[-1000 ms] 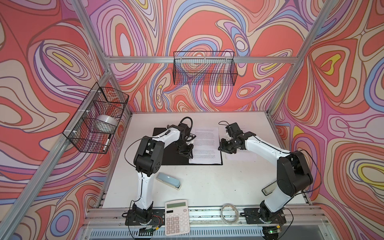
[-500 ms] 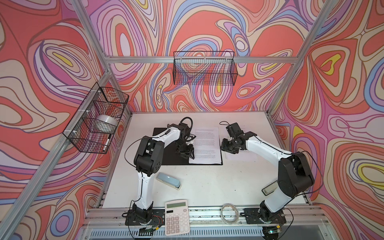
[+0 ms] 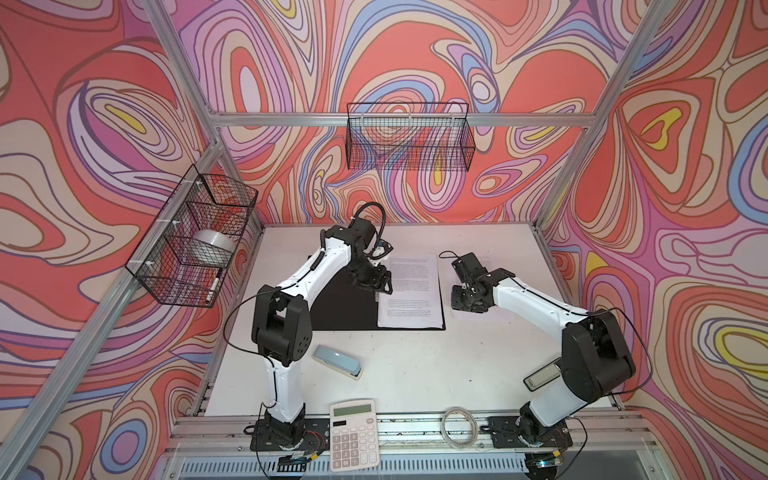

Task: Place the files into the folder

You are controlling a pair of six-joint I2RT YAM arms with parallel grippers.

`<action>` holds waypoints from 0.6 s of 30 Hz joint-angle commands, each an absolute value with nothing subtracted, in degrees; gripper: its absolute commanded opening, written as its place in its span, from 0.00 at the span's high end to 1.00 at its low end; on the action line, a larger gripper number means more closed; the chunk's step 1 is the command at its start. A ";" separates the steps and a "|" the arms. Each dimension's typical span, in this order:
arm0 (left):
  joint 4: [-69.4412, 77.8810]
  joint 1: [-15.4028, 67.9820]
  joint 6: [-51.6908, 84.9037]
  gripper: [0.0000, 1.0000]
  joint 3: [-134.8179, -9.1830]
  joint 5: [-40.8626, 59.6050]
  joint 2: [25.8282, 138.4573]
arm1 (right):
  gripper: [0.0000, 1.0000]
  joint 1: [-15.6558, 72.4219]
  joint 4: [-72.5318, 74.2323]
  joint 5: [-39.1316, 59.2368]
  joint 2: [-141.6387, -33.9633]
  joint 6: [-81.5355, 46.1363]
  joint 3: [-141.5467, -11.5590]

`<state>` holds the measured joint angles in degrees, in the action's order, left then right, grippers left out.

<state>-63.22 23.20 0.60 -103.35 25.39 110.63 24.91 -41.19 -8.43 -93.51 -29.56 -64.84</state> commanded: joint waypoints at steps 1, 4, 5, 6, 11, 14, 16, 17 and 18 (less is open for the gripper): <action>-66.13 22.53 -0.54 0.30 -106.35 24.63 108.54 | 0.55 26.81 -41.72 -12.27 -96.24 -27.35 -66.10; -66.18 21.26 0.35 0.30 -107.23 25.83 108.35 | 0.55 28.25 -42.05 -13.57 -98.33 -26.84 -67.61; -66.18 20.86 0.59 0.30 -107.16 26.35 108.28 | 0.56 28.69 -42.09 -13.66 -99.08 -26.68 -67.96; -66.31 20.39 0.75 0.30 -107.02 27.03 108.36 | 0.56 28.97 -42.55 -13.90 -100.13 -26.42 -68.55; -66.19 18.09 1.32 0.30 -106.17 28.78 108.03 | 0.57 30.32 -42.70 -16.02 -103.37 -25.93 -69.28; -66.03 17.17 1.41 0.30 -105.97 28.97 107.82 | 0.57 30.41 -42.79 -16.79 -104.61 -26.05 -69.43; -66.01 16.79 1.48 0.30 -106.00 29.23 107.86 | 0.57 30.50 -42.61 -17.14 -105.24 -26.02 -69.28; -66.01 16.70 1.49 0.30 -106.00 29.35 107.89 | 0.57 30.50 -42.29 -17.17 -105.53 -26.01 -69.17; -66.01 16.59 1.56 0.30 -105.95 29.47 107.93 | 0.57 30.50 -41.95 -17.03 -105.85 -25.93 -69.08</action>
